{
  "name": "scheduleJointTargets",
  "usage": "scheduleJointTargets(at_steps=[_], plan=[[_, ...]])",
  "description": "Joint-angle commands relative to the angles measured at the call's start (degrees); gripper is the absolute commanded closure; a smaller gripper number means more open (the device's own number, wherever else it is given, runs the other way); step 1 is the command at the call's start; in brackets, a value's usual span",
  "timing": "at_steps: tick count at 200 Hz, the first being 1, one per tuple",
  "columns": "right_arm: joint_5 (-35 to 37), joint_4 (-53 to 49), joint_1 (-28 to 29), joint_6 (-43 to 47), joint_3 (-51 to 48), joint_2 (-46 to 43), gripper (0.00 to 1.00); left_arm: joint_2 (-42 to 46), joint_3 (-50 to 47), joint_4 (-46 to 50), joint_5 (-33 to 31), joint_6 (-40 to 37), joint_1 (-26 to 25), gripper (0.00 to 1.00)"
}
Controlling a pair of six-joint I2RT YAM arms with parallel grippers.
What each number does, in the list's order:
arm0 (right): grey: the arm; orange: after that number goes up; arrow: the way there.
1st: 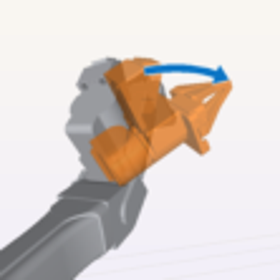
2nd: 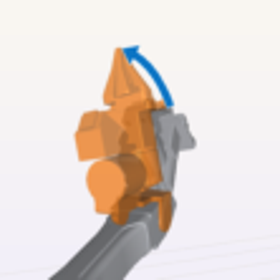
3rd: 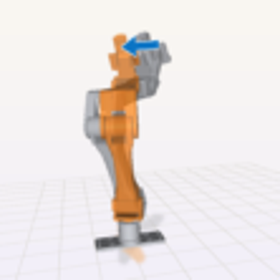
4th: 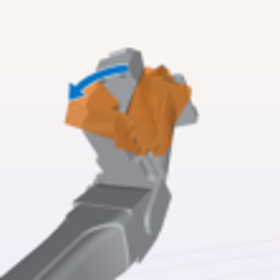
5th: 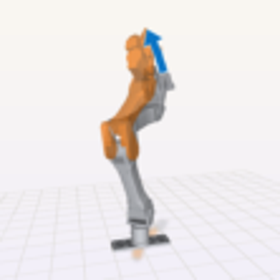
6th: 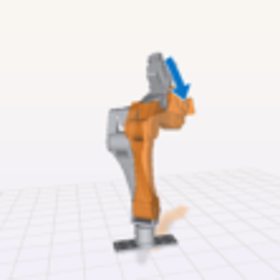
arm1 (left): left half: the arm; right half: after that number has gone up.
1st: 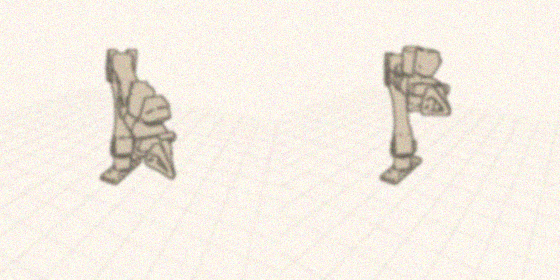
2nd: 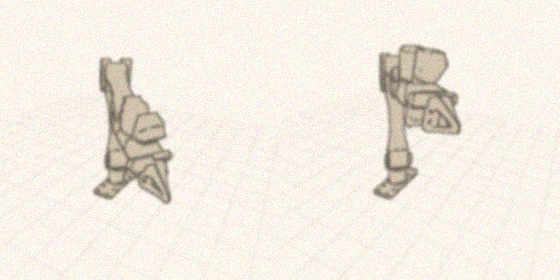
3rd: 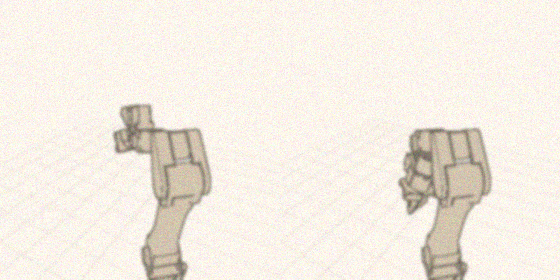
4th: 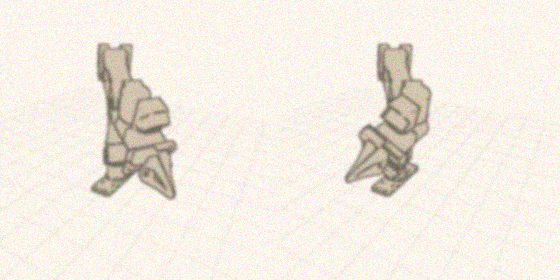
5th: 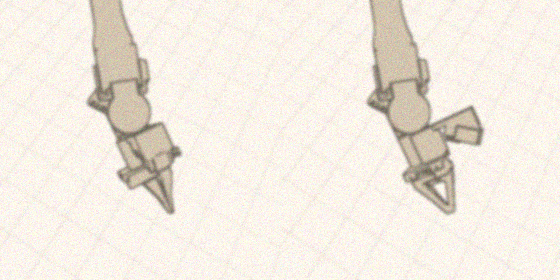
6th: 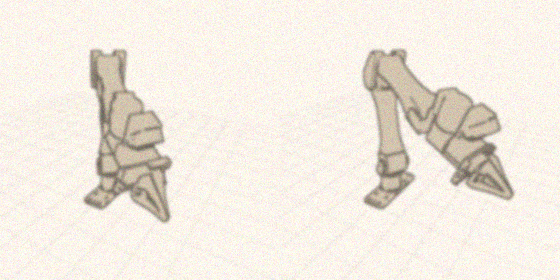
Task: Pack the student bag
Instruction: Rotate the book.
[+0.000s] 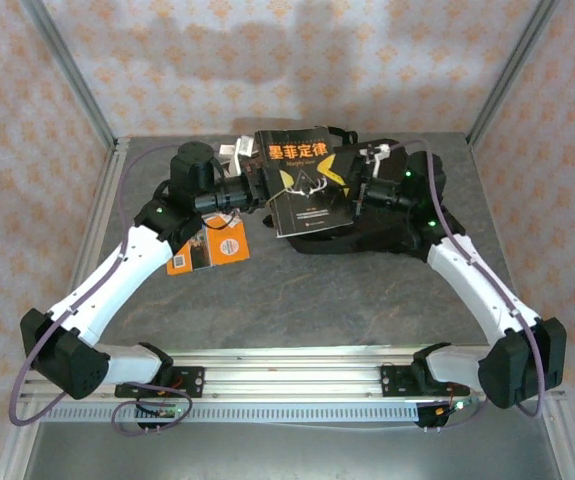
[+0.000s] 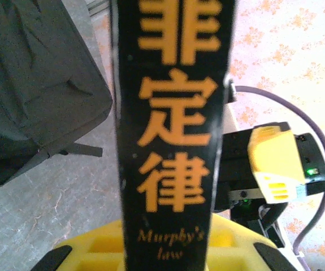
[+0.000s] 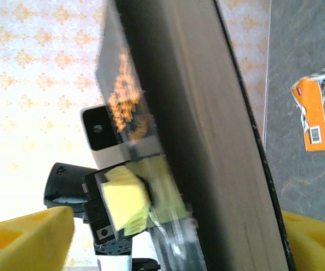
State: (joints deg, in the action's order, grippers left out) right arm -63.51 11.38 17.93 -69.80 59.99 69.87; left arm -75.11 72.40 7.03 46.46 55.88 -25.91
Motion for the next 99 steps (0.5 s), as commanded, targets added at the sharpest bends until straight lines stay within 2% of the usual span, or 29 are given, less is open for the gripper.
scheduleJointTargets(at_steps=[1,16,23,66,87,99], plan=[[-2.16,-1.52,-0.95,3.46,2.86,-1.36,0.3,0.06,1.42,-4.02,1.32,-0.41,-0.76,1.0],[-2.2,-4.53,-0.97,6.15,4.76,-0.16,0.46,-0.28,1.08,-5.46,2.11,0.48,-1.06,1.0],[-2.22,-5.17,-0.88,6.99,5.17,0.13,0.5,-0.43,1.08,-5.86,2.52,0.65,-1.2,1.0],[-2.41,-16.8,-0.69,17.56,9.8,2.15,0.54,-0.64,1.39,-4.87,4.69,-1.36,-2.61,1.0],[-2.08,-19.12,-0.71,19.87,10.37,2.2,0.72,-0.25,0.91,-3.63,4.63,-2.57,-2.72,1.0],[-1.38,-19.31,-0.63,20.0,10.12,2.17,0.88,0.05,0.6,-2.74,4.19,-3.22,-2.73,1.0]])
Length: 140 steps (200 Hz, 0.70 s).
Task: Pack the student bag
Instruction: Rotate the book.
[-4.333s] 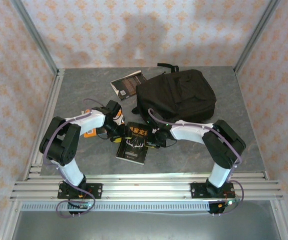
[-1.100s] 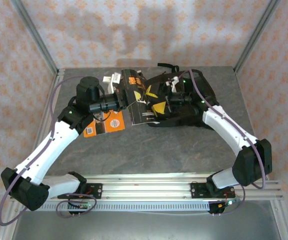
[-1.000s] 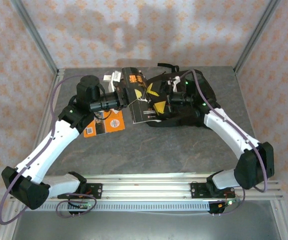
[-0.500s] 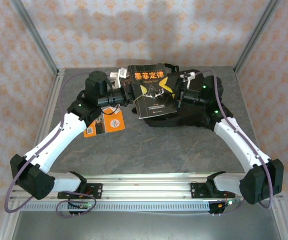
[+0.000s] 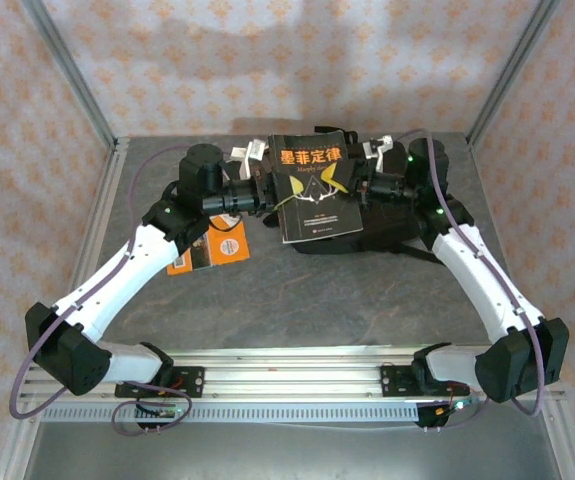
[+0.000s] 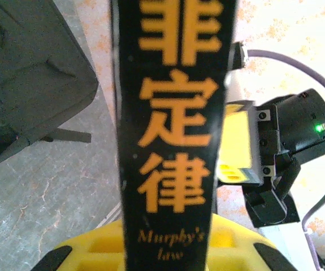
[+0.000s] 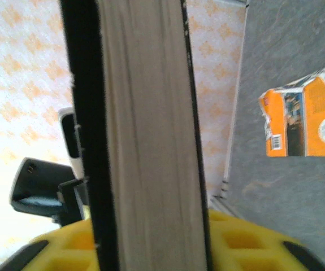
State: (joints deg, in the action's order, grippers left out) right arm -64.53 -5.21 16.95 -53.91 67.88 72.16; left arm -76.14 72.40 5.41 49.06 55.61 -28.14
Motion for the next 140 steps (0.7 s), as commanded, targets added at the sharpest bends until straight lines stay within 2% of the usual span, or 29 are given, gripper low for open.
scheduleJointTargets(at_steps=[1,10,23,32,48,62,74,107,119,140], plan=[[-0.3,-2.62,0.36,4.01,2.16,-0.15,0.89,1.12,0.58,-1.16,1.58,-2.96,-0.51,1.0],[0.9,-0.6,0.44,2.1,1.06,-0.1,1.0,1.16,0.57,-1.12,1.12,-2.88,-0.44,1.0],[4.8,-1.33,0.38,1.13,1.18,0.01,1.0,0.87,1.84,1.75,-0.89,-3.43,-0.34,0.99],[11.07,-2.8,0.37,0.86,1.9,-0.91,1.0,0.41,3.3,4.28,-2.31,-4.14,0.03,0.86],[25.97,1.11,1.16,-4.8,-0.29,-4.09,1.0,-0.08,4.47,5.91,-5.96,-2.27,1.27,0.5],[39.29,2.74,2.94,-9.55,-1.85,-7.86,1.0,-0.58,4.25,4.13,-8.54,2.77,2.79,0.36],[46.66,2.57,5.12,-12.01,-1.41,-8.17,1.0,-1.47,3.05,-0.62,-9.86,8.6,3.54,0.33],[56.11,5.21,9.61,-18.87,1.28,-4.66,1.0,-7.28,1.5,-18.28,-12.83,24.18,2.64,0.28],[59.66,5.48,11.07,-19.71,2.0,-2.94,1.0,-8.82,2.3,-22.6,-14.25,26.79,1.94,0.28],[63.06,5.09,12.26,-21.46,3.77,-1.04,1.0,-10.66,4.23,-24.24,-16.02,27.95,1.06,0.27]])
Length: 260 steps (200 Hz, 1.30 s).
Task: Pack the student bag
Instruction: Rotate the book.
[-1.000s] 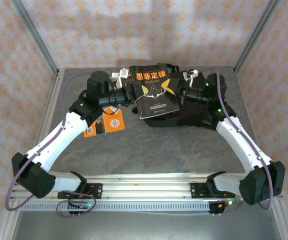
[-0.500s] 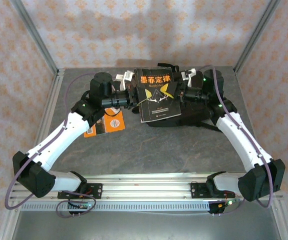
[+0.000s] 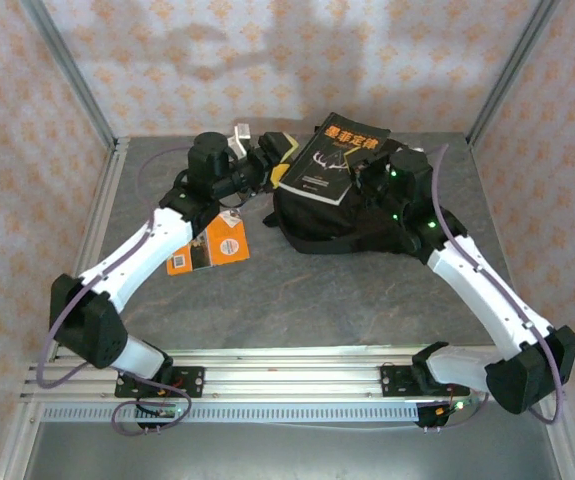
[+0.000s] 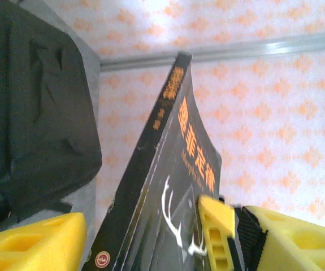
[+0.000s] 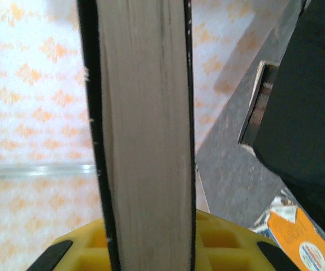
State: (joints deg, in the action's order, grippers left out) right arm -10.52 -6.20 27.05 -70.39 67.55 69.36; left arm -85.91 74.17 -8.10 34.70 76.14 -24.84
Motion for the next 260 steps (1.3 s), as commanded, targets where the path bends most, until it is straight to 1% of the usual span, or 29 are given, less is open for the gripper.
scheduleJointTargets(at_steps=[1,20,73,88,114,135,150,172,195,218,250,260], plan=[[9.22,6.05,2.15,-5.04,4.18,1.79,1.0,-0.95,2.46,-10.9,-1.7,7.52,-2.32,0.27],[11.84,5.29,2.57,-6.04,4.94,2.57,1.0,-1.37,1.27,-13.82,-3.91,10.0,-3.17,0.27],[14.04,5.69,2.63,-5.15,4.89,2.19,1.0,1.19,-6.31,-12.93,-8.06,12.95,-3.35,0.27],[14.6,5.79,2.61,-4.97,4.45,1.93,1.0,1.09,-5.86,-13.27,-7.37,12.52,-3.53,0.27],[15.17,6.01,2.57,-4.3,4.17,1.82,1.0,1.81,-3.85,-10.56,-6.71,9.79,-4.02,0.26],[15.44,5.97,2.35,-3.2,4.52,1.83,1.0,2.11,-1.71,-4.23,-5.62,6.16,-4.22,0.26],[15.19,5.43,1.67,-1.98,5.04,1.66,1.0,3.05,-2.3,-0.17,-6.27,4.5,-4.18,0.26],[14.59,3.79,0.16,0.0,5.92,1.06,1.0,4.06,-2.42,11.82,-7.9,1.54,-3.56,0.27],[14.43,2.6,-0.84,0.6,5.44,0.43,1.0,5.48,-6.39,6.62,-8.33,4.39,-3.11,0.28],[14.59,3.42,-1.12,-0.46,3.95,0.15,1.0,5.58,-4.84,5.59,-8.37,3.65,-3.19,0.27],[13.78,5.18,-0.99,-2.47,2.98,0.9,1.0,4.9,-3.86,-1.01,-8.83,5.45,-3.81,0.25],[13.82,5.4,-0.87,-3.21,3.03,1.11,1.0,4.53,-3.86,-2.96,-9.56,6.37,-4.37,0.22]])
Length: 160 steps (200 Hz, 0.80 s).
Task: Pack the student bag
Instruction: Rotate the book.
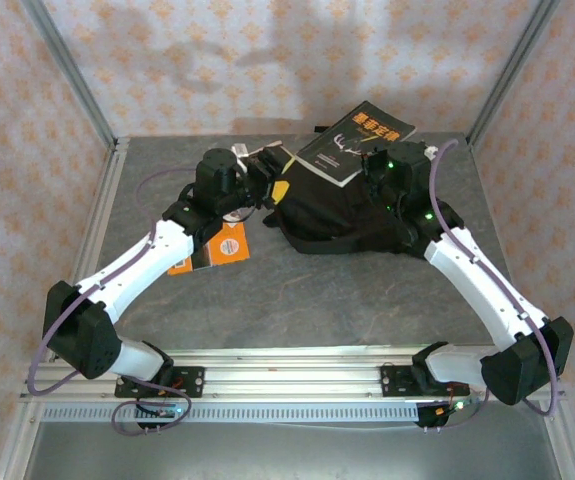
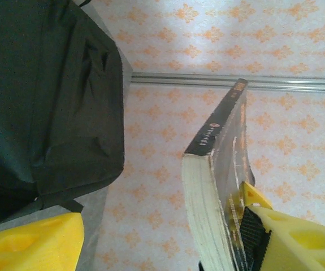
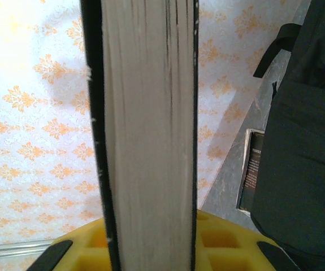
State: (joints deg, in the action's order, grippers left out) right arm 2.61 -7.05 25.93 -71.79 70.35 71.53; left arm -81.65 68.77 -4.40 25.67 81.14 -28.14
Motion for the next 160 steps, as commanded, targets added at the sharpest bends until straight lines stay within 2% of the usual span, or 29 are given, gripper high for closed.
scheduleJointTargets(at_steps=[1,52,80,90,113,122,134,148,160], plan=[[0.71,6.3,0.25,-1.88,0.23,-1.0,1.0,0.27,1.54,-6.79,-0.58,1.46,-1.14,0.22],[0.69,8.85,2.14,-4.62,1.07,1.33,1.0,-4.93,2.6,-15.33,-2.46,6.47,-5.84,0.2],[0.84,10.0,3.26,-5.49,1.24,2.3,1.0,-7.0,4.0,-18.4,-3.58,7.16,-6.66,0.23],[0.95,10.03,3.59,-5.63,1.12,2.34,1.0,-7.3,3.92,-19.48,-4.54,7.56,-6.66,0.27],[1.26,10.04,3.94,-5.82,0.52,2.09,1.0,-7.33,2.46,-22.74,-6.71,8.24,-6.66,0.49],[1.57,10.04,3.99,-5.83,0.32,1.91,1.0,-7.09,2.13,-22.44,-7.29,8.03,-6.66,0.54],[1.93,9.99,4.1,-5.98,-0.01,1.73,1.0,-6.63,1.54,-21.74,-8.18,7.59,-6.64,0.53],[2.52,10.32,4.54,-6.05,-0.29,1.52,1.0,-5.89,0.74,-20.87,-9.62,7.28,-6.66,0.47],[3.15,10.24,5.08,-6.24,-0.39,1.58,1.0,-5.59,0.38,-20.67,-10.6,7.01,-6.66,0.48]])
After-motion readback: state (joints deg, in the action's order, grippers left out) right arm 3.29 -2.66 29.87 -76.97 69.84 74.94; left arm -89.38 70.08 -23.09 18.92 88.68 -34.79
